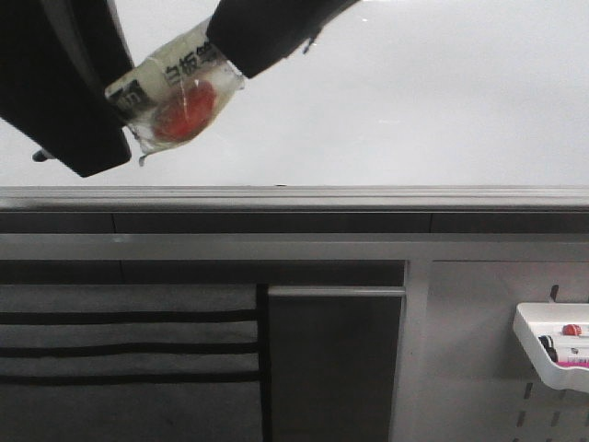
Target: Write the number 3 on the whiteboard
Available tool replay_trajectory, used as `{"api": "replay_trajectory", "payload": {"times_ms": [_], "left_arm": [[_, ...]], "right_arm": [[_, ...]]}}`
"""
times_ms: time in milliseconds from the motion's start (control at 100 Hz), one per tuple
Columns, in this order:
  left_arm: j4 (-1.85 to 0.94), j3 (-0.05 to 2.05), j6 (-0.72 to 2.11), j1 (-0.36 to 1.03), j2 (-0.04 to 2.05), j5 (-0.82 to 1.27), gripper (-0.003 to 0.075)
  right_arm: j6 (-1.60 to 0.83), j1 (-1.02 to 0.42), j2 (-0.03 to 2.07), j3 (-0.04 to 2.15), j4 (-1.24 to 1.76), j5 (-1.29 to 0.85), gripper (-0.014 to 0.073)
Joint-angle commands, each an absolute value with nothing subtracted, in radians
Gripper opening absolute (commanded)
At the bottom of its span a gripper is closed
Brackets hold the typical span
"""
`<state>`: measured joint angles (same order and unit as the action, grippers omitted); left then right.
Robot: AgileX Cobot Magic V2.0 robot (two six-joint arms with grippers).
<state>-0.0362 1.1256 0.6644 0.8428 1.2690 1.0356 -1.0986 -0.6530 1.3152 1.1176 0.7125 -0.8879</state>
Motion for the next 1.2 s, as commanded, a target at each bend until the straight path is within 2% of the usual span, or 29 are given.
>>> {"api": "replay_trajectory", "payload": {"times_ms": [0,130,370,680,910,1090,1190], "left_arm": [[0.025,1.160,0.584,0.847,1.229,0.982,0.0369],[0.144,1.160,0.415,0.847,1.182,0.975,0.0369],[0.194,1.156,0.215,0.815,1.034,0.954,0.0369],[0.180,0.958,0.049,0.549,0.840,0.752,0.0369],[0.125,0.813,0.047,0.385,0.782,0.651,0.0369],[0.118,0.802,0.047,0.366,0.782,0.671,0.0369],[0.116,0.802,0.047,0.366,0.782,0.669,0.0369]], "right_arm": [[-1.093,-0.650,1.284,1.152,0.739,-0.849,-0.0048],[-1.003,-0.622,1.250,1.152,0.675,-0.812,-0.0048],[-0.695,-0.462,1.124,1.144,0.498,-0.827,-0.0048],[-0.577,-0.267,0.900,0.927,0.483,-0.667,-0.0048],[-0.577,-0.258,0.855,0.824,0.483,-0.590,-0.0048],[-0.577,-0.258,0.893,0.831,0.574,-0.540,-0.0048],[-0.577,-0.258,0.950,0.890,0.610,-0.580,-0.0048]]}}
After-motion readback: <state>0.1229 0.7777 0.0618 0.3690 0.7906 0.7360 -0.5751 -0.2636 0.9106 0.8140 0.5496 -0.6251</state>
